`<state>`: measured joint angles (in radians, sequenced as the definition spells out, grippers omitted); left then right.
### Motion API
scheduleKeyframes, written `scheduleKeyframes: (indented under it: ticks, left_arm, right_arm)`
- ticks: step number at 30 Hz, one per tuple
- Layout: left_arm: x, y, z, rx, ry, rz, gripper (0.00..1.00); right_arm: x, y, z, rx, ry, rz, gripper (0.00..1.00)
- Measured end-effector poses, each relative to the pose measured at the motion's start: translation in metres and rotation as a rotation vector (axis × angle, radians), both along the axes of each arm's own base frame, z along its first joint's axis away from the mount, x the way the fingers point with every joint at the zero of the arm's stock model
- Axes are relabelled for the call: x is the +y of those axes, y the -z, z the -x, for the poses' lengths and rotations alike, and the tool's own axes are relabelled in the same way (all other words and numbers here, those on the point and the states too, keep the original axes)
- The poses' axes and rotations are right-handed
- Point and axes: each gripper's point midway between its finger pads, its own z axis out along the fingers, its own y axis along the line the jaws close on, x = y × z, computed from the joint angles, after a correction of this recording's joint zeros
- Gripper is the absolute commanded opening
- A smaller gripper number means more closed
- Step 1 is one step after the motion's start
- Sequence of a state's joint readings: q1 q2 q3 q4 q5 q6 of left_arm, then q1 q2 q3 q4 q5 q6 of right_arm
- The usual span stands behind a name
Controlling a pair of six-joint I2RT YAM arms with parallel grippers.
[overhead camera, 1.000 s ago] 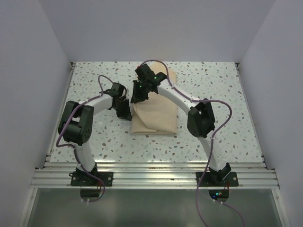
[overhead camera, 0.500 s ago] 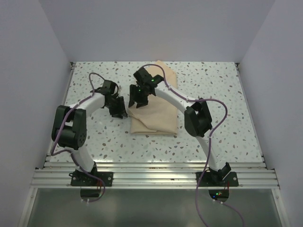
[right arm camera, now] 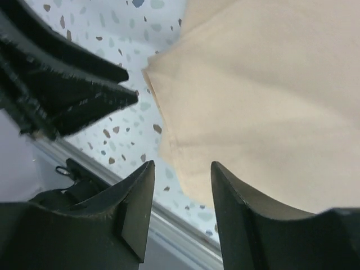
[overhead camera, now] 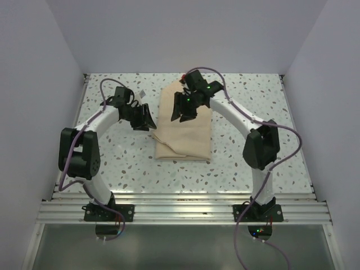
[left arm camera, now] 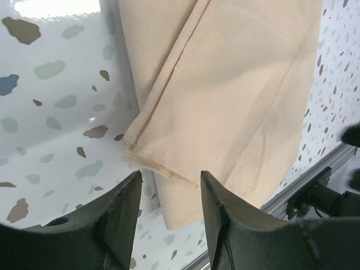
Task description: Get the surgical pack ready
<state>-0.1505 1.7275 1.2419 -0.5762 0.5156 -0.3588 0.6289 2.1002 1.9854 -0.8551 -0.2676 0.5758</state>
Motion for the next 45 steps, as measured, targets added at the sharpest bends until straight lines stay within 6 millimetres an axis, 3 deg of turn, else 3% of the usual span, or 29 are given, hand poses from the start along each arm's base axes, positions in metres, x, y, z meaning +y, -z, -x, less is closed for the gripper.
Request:
scheduleKeyframes:
  ticks: [1,4,6,7,10,12,16,24,29,36,41,45]
  left_arm:
    - [-0.003,0.002,0.000,0.008,0.007,0.016,0.50]
    - [-0.006,0.012,0.000,0.041,0.013,0.032,0.51]
    - [-0.006,0.021,0.001,0.065,0.014,0.030,0.51]
    - [-0.006,0.025,0.002,0.076,0.014,0.029,0.51]
    - [-0.006,0.031,0.000,0.092,0.014,0.026,0.52]
    - [-0.007,0.031,-0.003,0.090,0.014,0.026,0.52]
    - [-0.008,0.029,-0.012,0.075,0.019,0.027,0.52]
    - [-0.008,0.039,-0.015,0.094,0.032,0.018,0.52]
    - [-0.007,0.044,-0.014,0.109,0.044,0.009,0.44]
    - [-0.004,0.033,-0.021,0.087,0.035,-0.014,0.35]
    - [-0.005,0.014,-0.032,0.033,0.024,-0.012,0.28]
    - [-0.005,0.013,-0.033,0.035,0.014,-0.010,0.23]
  right_arm:
    - [-0.015,-0.009,0.004,0.003,0.009,-0.012,0.41]
    - [-0.058,-0.031,0.014,-0.002,0.033,-0.064,0.38]
    - [-0.084,-0.034,0.023,-0.001,0.046,-0.075,0.41]
    - [-0.097,-0.032,0.029,0.005,0.051,-0.070,0.51]
    - [-0.118,-0.015,0.056,0.037,0.010,-0.023,0.64]
    - [-0.125,-0.001,0.074,0.063,-0.026,0.025,0.67]
    - [-0.142,0.028,0.105,0.136,-0.071,0.118,0.68]
    - [-0.167,0.069,0.136,0.230,-0.093,0.214,0.63]
    - [-0.164,0.069,0.130,0.204,-0.096,0.203,0.40]
    - [-0.142,0.052,0.111,0.156,-0.090,0.093,0.30]
    - [-0.102,0.041,0.094,0.172,-0.094,-0.118,0.28]
    - [-0.060,0.037,0.072,0.208,-0.113,-0.298,0.25]
